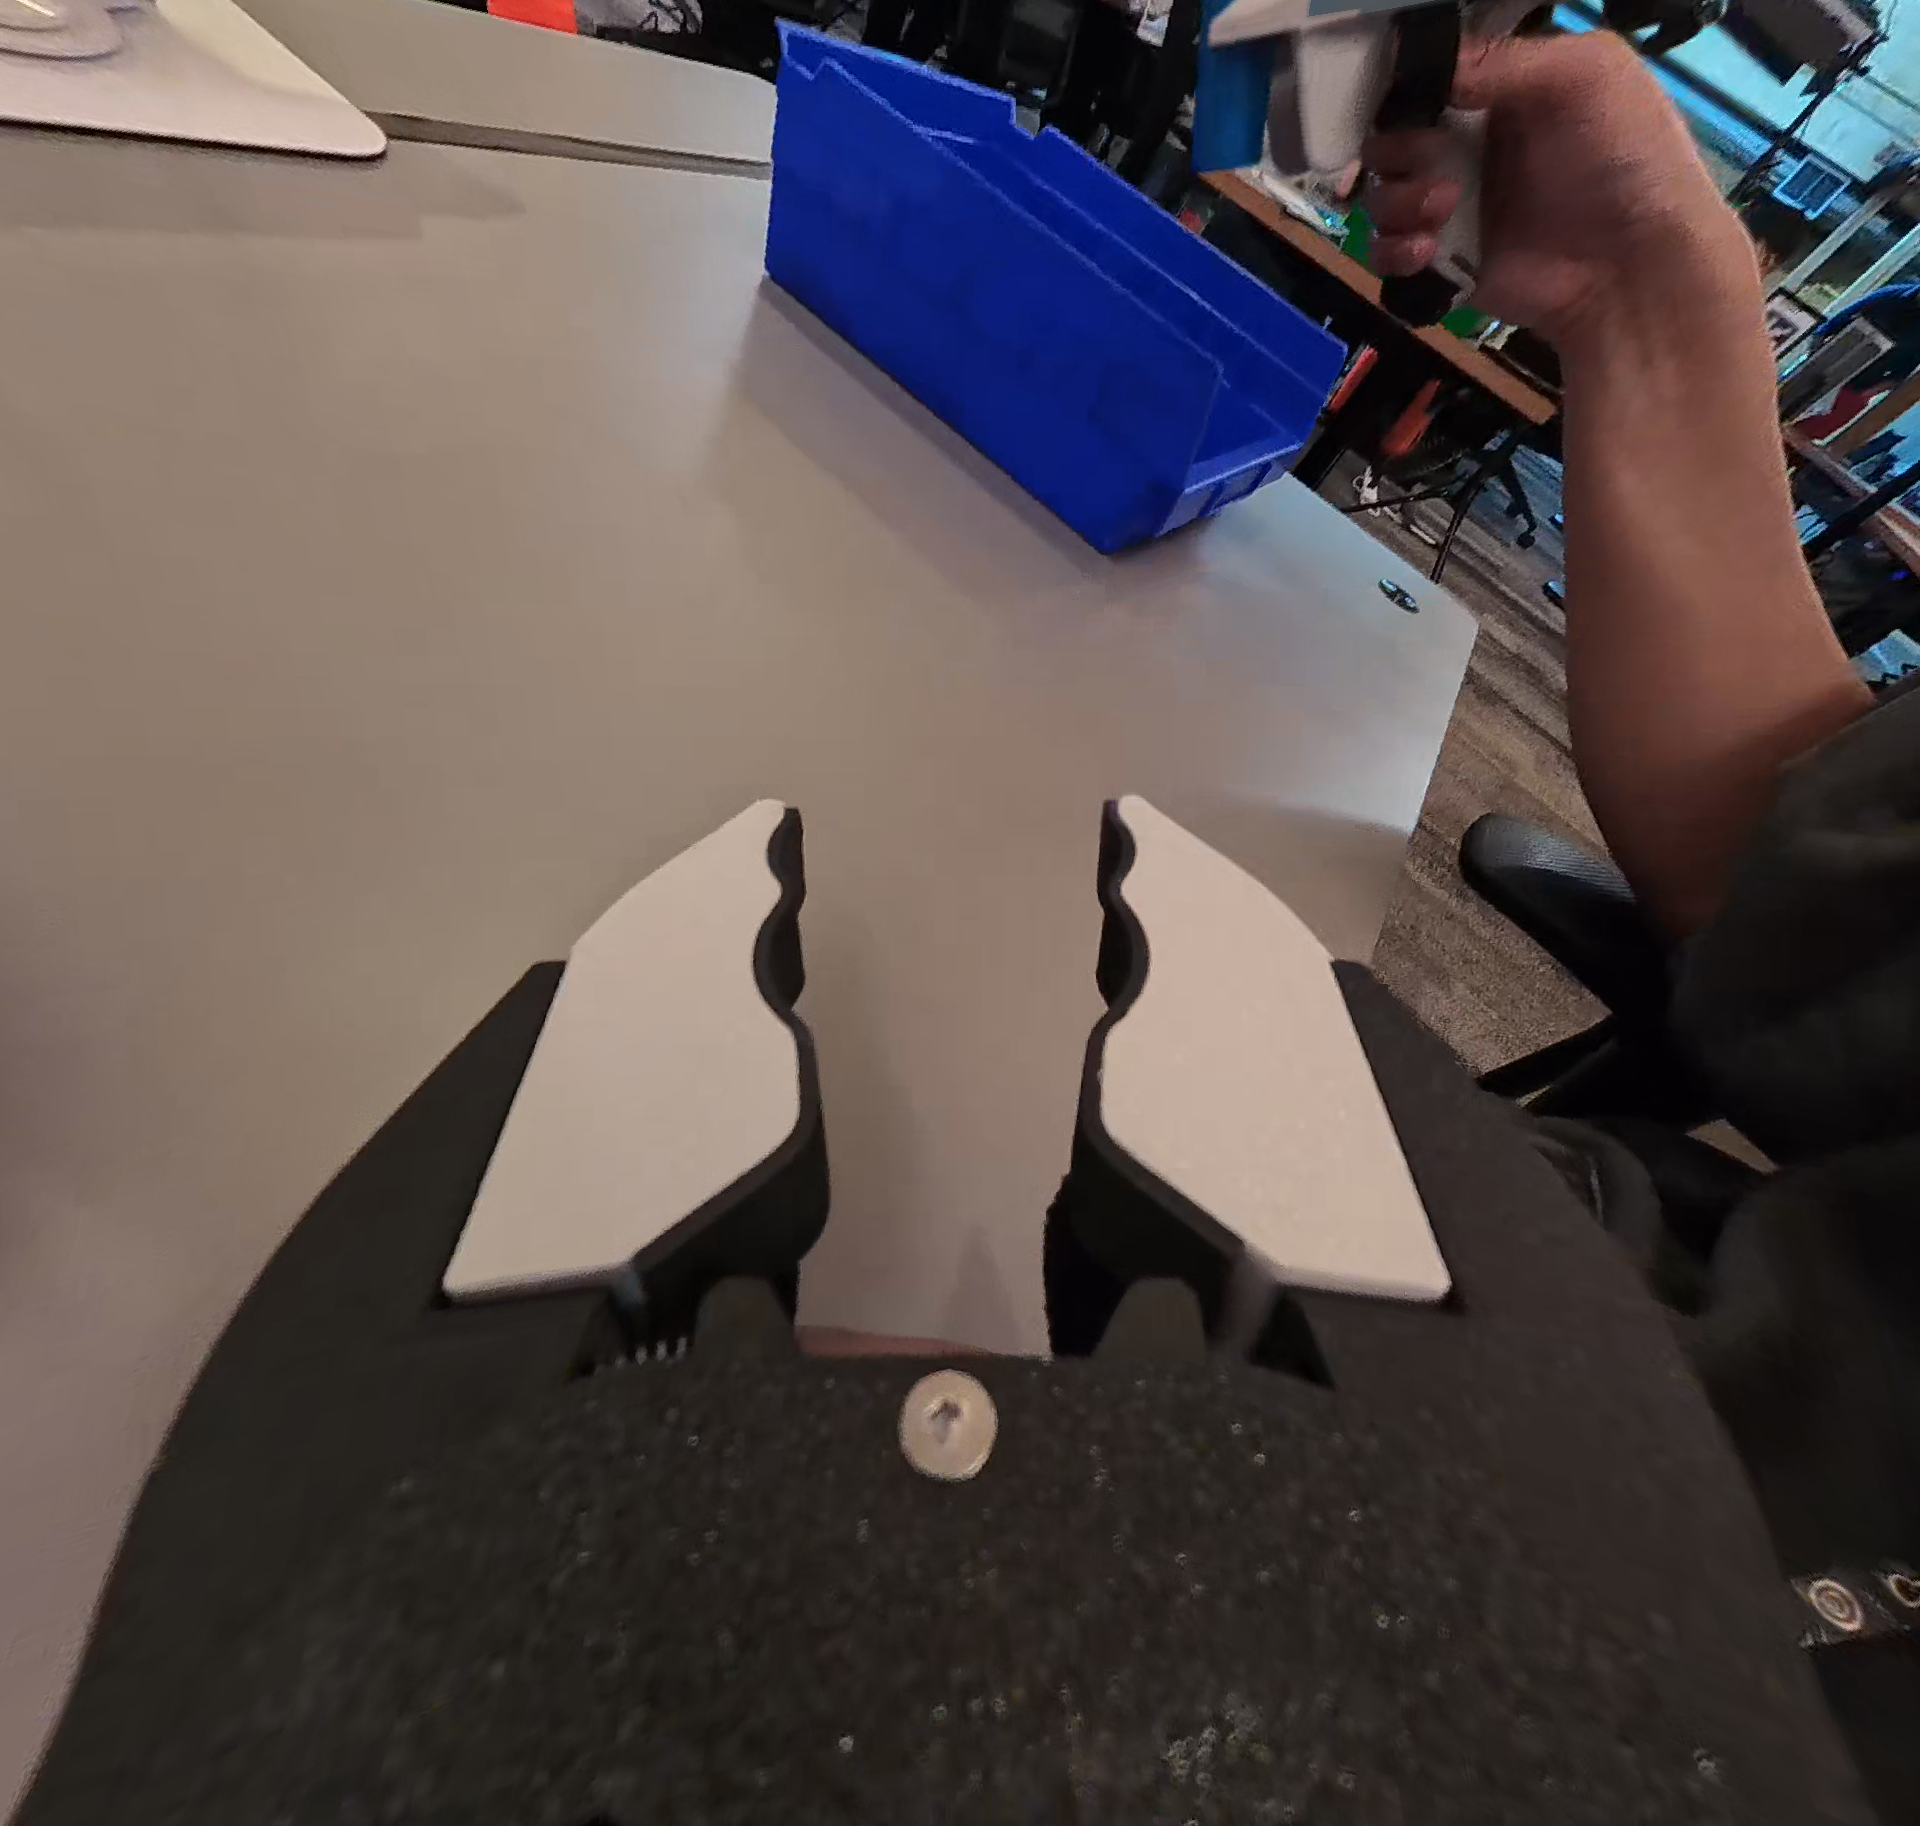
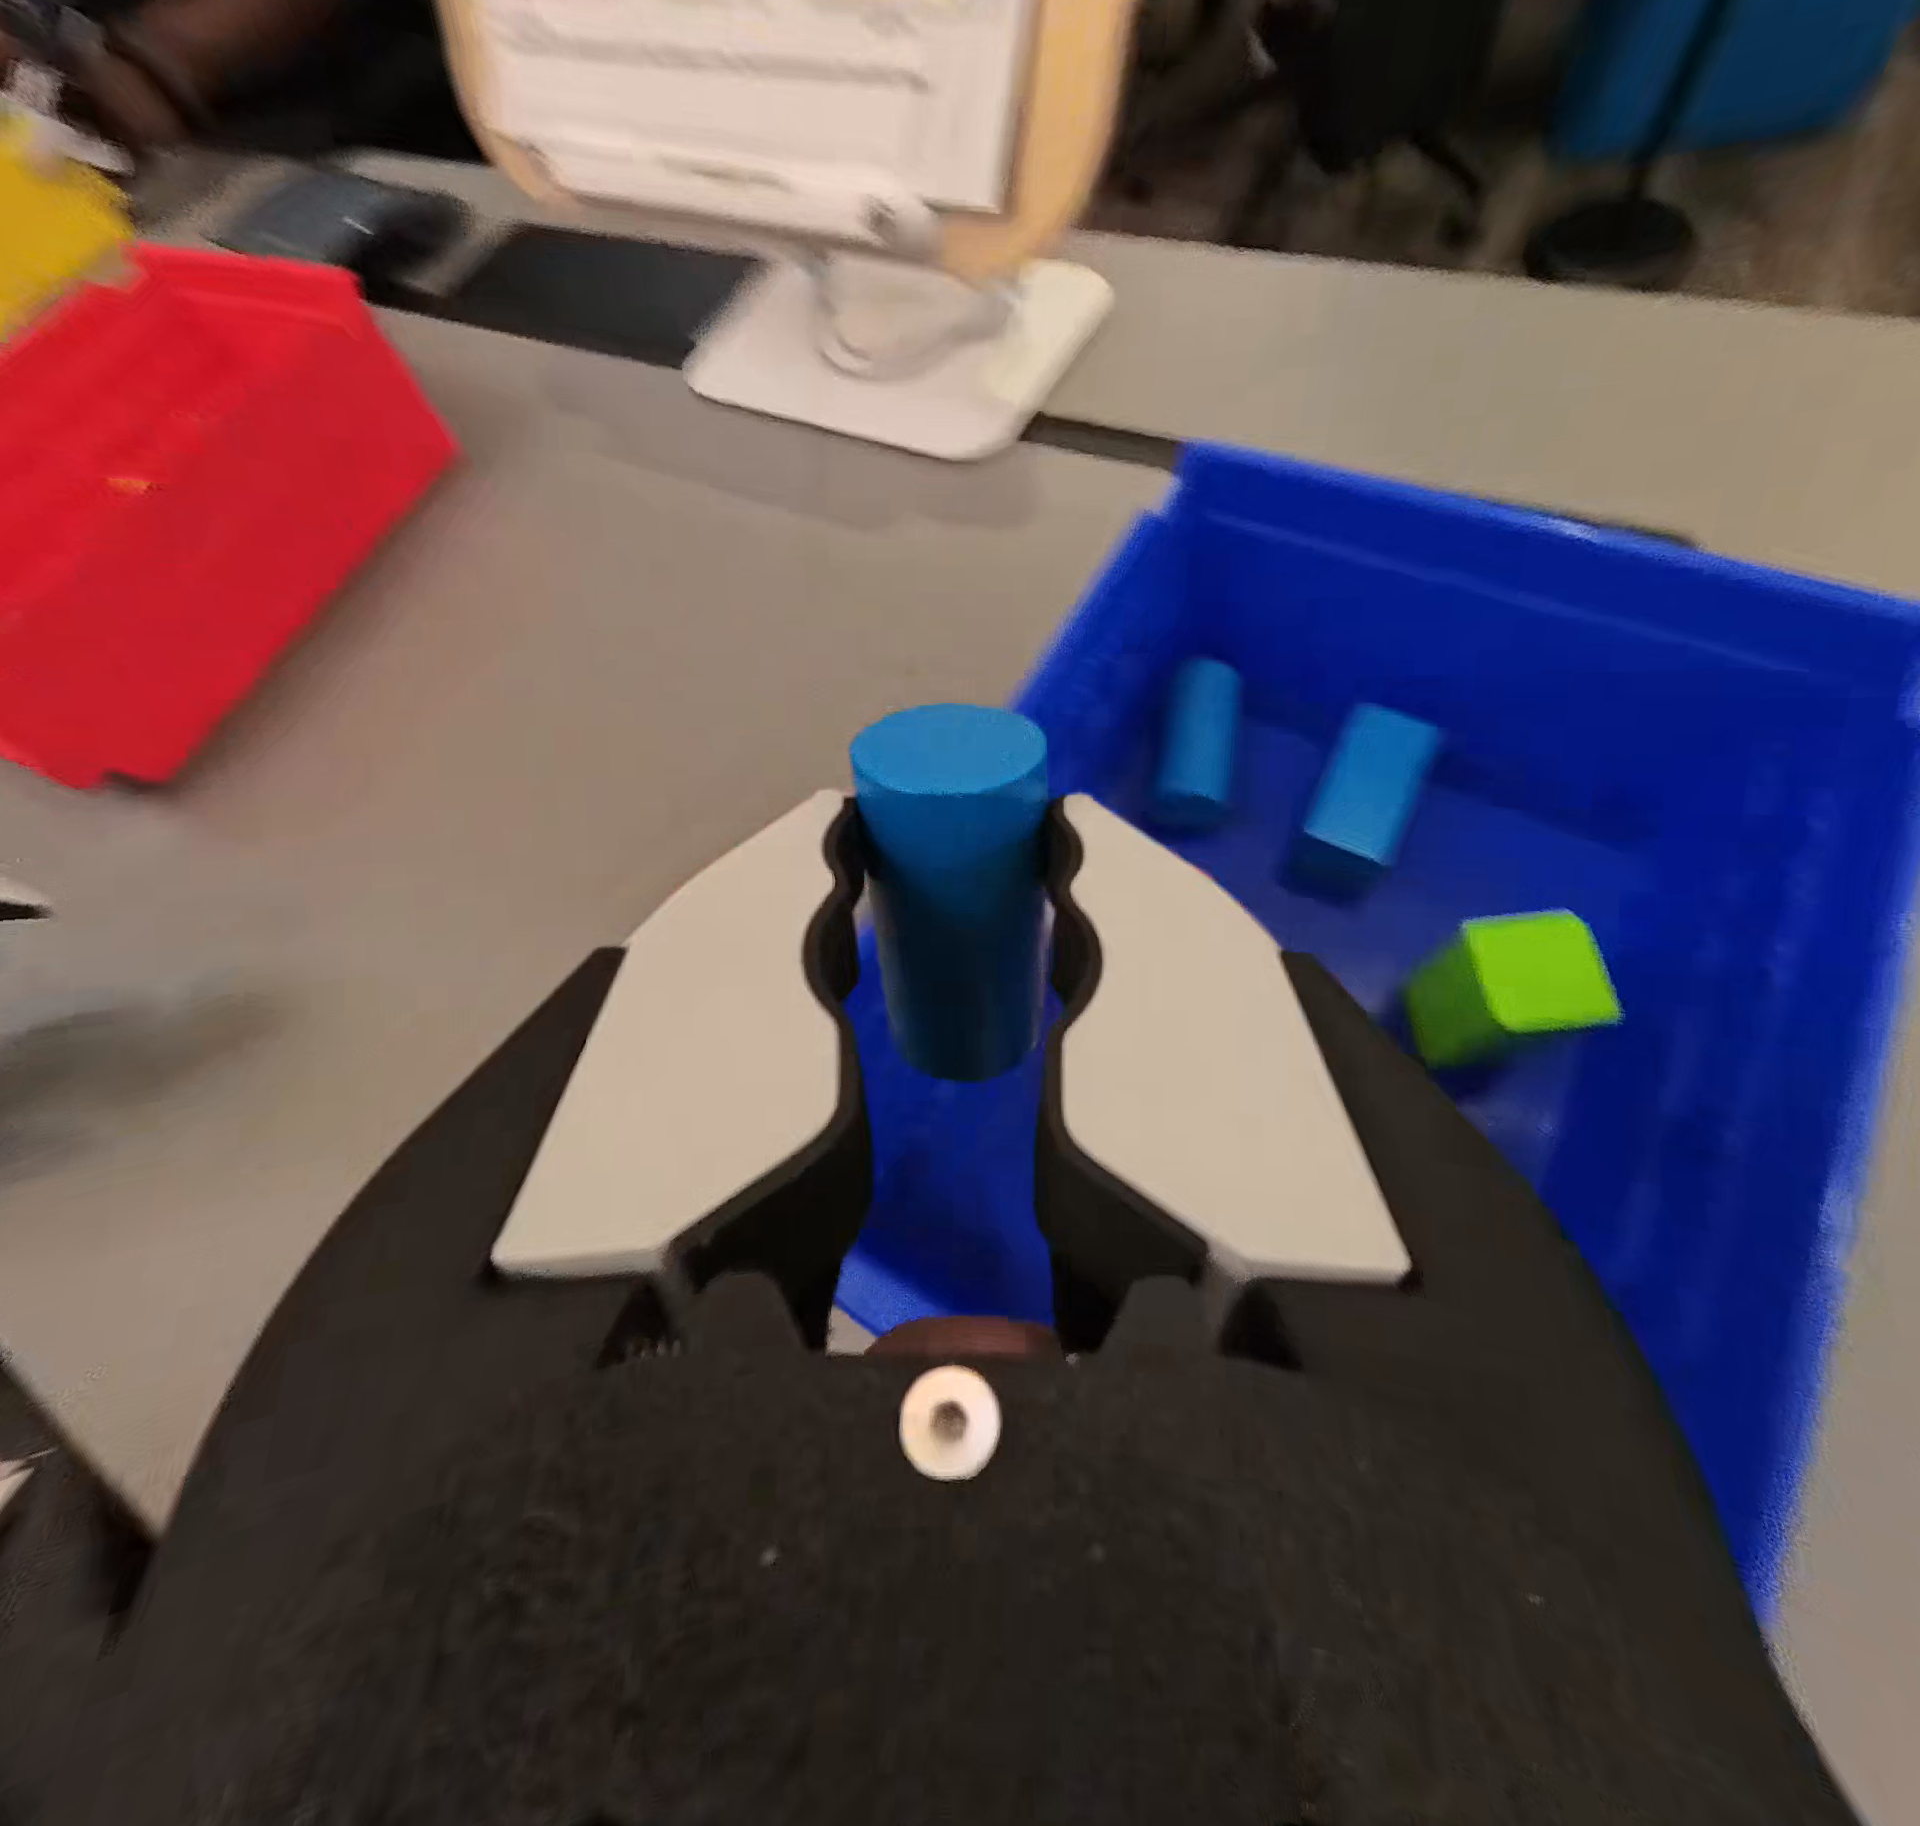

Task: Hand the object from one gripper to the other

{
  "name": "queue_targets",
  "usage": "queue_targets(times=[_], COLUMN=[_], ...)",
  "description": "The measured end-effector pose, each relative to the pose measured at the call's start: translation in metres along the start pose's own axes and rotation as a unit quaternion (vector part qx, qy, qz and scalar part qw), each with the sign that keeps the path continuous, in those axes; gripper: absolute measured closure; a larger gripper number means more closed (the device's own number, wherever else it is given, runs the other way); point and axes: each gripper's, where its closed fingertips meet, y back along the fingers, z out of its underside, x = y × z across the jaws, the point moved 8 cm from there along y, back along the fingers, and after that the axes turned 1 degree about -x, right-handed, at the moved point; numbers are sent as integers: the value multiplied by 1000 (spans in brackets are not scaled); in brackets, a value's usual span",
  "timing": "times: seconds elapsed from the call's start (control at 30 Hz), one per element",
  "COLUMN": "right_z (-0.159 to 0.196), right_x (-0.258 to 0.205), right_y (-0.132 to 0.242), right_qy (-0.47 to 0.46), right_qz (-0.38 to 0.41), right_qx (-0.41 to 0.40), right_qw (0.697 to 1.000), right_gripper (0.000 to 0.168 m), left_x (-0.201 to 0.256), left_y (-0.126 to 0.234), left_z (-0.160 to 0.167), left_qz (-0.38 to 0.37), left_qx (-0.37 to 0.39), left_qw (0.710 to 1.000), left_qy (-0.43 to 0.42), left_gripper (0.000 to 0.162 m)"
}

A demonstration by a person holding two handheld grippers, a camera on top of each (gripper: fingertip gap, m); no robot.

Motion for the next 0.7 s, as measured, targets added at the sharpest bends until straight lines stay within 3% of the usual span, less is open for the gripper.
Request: queue_targets(times=[0.1, 0.27, 0.37, 0.53, 0.7], right_z=[19, 55, 67, 38, -6], right_x=[34, 64, 76, 78, 114], right_y=[-2, -18, -29, -45, -75], right_qy=[-33, -66, -58, -21, -9], right_qz=[84, 152, 166, 149, 180], right_qx=[-54, -141, -150, -78, -188], right_qw=[994, 976, 973, 986, 966], right_gripper=[135, 134, 134, 135, 135], left_x=[1, 2, 4, 5, 4], left_y=[1, -2, -6, -8, -9], left_z=[-3, -5, -5, -6, -5], left_qz=[2, 11, 20, 22, 30], left_qx=[7, 5, 0, 1, -2], left_qw=[1000, 1000, 1000, 1000, 999], left_qy=[6, 5, 8, 7, 16], left_gripper=[109, 110, 110, 110, 110])
